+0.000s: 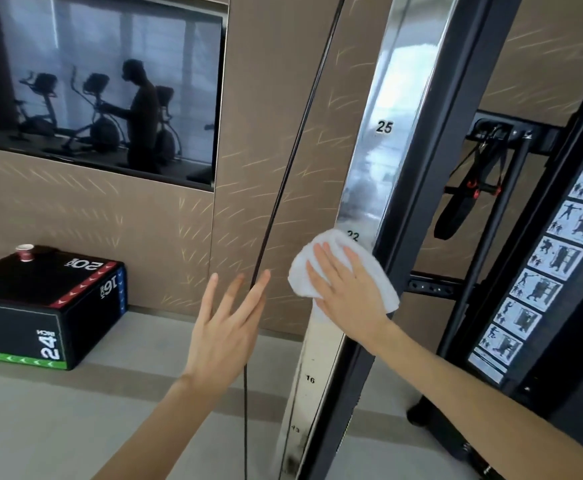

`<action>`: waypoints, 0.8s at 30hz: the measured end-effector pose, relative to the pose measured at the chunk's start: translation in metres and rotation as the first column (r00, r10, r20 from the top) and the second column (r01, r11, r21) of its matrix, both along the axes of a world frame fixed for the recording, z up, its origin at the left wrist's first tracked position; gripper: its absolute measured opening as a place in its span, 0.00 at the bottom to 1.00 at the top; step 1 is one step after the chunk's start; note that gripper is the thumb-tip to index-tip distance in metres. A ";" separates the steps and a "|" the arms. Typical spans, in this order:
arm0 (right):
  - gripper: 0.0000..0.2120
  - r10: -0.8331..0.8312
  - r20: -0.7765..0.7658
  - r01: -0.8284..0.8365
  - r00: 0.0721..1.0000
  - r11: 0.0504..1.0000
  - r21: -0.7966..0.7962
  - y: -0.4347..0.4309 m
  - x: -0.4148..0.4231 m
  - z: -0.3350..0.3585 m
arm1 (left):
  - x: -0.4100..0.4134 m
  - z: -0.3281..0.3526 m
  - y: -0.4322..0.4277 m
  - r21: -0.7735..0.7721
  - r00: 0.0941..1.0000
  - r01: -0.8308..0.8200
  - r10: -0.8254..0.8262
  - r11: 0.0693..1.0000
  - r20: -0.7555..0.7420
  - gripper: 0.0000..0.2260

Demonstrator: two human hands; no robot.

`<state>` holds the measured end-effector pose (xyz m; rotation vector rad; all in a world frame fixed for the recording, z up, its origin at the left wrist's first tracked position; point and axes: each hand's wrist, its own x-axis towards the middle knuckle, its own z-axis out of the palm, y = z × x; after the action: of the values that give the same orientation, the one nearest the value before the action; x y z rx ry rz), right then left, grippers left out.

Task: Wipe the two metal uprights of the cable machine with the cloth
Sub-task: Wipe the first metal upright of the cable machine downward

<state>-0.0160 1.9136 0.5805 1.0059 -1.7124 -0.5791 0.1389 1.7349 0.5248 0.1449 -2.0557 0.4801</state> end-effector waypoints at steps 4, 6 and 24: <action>0.30 -0.147 -0.027 0.149 0.989 0.957 0.249 0.002 0.009 -0.006 | 0.000 0.003 -0.011 -0.014 1.000 -0.003 0.003 1.000 0.004 0.15; 0.27 -0.110 -0.061 0.120 0.992 0.975 0.186 -0.004 0.011 0.030 | -0.003 0.004 -0.014 -0.022 1.000 -0.003 0.003 1.000 0.021 0.15; 0.24 -0.194 -0.073 0.207 0.978 0.898 0.388 -0.008 0.015 -0.011 | 0.001 -0.002 -0.040 -0.059 0.994 0.063 -0.057 0.996 0.091 0.20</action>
<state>-0.0014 1.9055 0.5691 1.0944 -1.7184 -1.1035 0.1403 1.6949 0.5224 0.0247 -2.1232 0.5208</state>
